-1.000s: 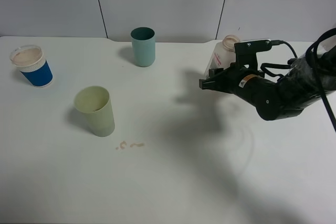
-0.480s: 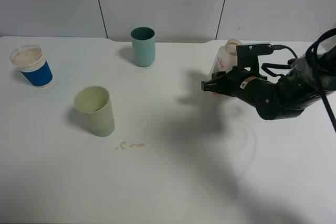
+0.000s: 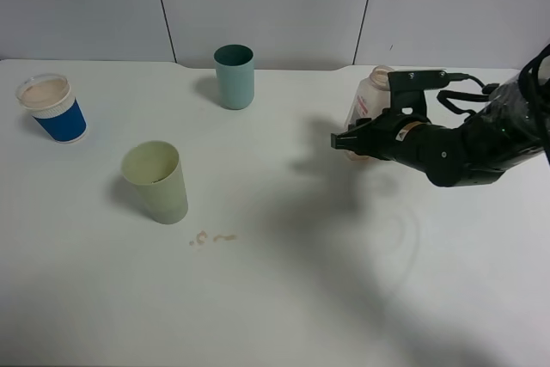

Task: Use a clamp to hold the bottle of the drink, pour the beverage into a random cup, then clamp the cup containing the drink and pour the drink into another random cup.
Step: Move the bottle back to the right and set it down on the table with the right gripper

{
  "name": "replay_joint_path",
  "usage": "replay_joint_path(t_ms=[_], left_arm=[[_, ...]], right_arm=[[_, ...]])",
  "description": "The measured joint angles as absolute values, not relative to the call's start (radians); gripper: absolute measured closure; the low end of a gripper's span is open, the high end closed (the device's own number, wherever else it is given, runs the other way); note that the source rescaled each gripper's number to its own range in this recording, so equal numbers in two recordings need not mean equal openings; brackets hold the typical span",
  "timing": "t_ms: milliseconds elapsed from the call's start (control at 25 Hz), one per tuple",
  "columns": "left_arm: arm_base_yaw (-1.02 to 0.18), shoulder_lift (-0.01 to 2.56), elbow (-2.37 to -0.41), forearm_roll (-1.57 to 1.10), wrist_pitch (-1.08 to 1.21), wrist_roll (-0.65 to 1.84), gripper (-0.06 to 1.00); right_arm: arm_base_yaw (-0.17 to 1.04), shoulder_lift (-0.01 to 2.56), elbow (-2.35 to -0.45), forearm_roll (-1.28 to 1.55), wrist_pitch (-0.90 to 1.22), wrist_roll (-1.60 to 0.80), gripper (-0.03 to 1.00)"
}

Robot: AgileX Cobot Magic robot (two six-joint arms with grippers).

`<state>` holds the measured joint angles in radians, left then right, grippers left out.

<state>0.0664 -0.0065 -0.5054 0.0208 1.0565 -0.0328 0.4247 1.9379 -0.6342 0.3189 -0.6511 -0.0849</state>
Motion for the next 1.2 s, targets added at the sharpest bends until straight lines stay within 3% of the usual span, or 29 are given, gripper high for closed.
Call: replay_joint_path(t_ms=[440, 600, 840, 1040, 1200], left_arm=[[0.066, -0.007, -0.505, 0.021, 1.056, -0.033, -0.06], [0.066, -0.007, -0.505, 0.021, 1.056, -0.033, -0.06], [0.066, -0.007, -0.505, 0.021, 1.056, -0.033, -0.06], [0.066, -0.007, -0.505, 0.021, 1.056, -0.033, -0.06], [0.066, -0.007, -0.505, 0.021, 1.056, -0.033, -0.06]], right_arm=[[0.425, 1.922, -0.634, 0.32, -0.612, -0.086, 0.97], [0.425, 1.918, -0.634, 0.337, -0.599, -0.086, 0.77], [0.425, 1.914, -0.634, 0.346, -0.583, -0.086, 0.7], [0.425, 1.904, -0.634, 0.35, -0.582, -0.086, 0.39], [0.425, 1.885, -0.633, 0.362, -0.589, -0.086, 0.33]])
